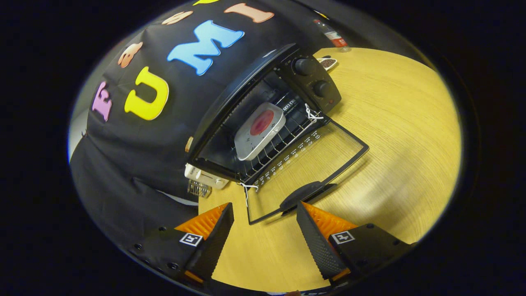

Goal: Open the toaster oven, put the food inside, and close the toaster oven door.

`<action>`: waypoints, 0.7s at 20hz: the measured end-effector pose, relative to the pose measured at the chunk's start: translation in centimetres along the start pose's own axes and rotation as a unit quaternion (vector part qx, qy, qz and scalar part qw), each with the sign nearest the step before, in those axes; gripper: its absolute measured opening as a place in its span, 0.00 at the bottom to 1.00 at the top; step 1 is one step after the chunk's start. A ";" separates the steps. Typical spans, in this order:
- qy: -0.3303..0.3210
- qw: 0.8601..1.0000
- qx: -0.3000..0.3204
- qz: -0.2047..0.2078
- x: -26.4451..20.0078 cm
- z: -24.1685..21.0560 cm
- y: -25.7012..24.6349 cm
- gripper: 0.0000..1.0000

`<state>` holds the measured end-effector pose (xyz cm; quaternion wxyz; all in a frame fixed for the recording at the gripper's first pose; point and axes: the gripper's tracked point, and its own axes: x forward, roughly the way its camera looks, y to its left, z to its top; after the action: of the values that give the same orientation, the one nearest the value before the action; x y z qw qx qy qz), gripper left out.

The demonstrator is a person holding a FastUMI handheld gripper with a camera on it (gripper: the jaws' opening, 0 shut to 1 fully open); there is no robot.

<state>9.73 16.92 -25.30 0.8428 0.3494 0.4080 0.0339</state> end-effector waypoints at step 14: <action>0.078 0.947 -0.283 -0.128 3.7 -3.8 -6.6 0.98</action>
<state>7.97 15.30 -33.44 0.8698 0.0371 0.4874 0.0670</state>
